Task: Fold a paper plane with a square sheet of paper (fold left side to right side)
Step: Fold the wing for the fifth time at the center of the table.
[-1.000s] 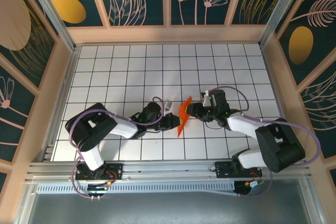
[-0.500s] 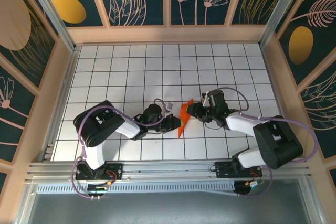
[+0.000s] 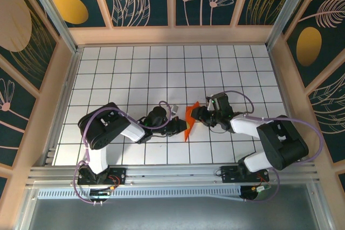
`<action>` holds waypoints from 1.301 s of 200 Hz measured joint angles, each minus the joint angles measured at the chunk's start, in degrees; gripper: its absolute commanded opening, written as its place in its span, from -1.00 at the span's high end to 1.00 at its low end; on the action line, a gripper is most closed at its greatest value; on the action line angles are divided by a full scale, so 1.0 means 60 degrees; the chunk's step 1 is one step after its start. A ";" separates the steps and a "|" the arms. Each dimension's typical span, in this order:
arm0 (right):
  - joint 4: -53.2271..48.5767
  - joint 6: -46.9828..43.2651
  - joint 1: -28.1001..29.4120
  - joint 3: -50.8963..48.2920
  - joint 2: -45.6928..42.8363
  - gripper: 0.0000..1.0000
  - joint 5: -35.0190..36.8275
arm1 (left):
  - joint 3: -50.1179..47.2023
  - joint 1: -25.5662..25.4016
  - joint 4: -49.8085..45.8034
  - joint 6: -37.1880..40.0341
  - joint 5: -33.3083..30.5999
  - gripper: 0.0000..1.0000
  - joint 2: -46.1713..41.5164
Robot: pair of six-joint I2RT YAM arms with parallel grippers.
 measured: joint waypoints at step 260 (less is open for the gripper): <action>0.0073 -0.0007 0.0259 0.0273 0.0678 0.15 0.0251 | 0.0291 0.0310 -0.0517 0.0189 -0.0197 0.57 0.0127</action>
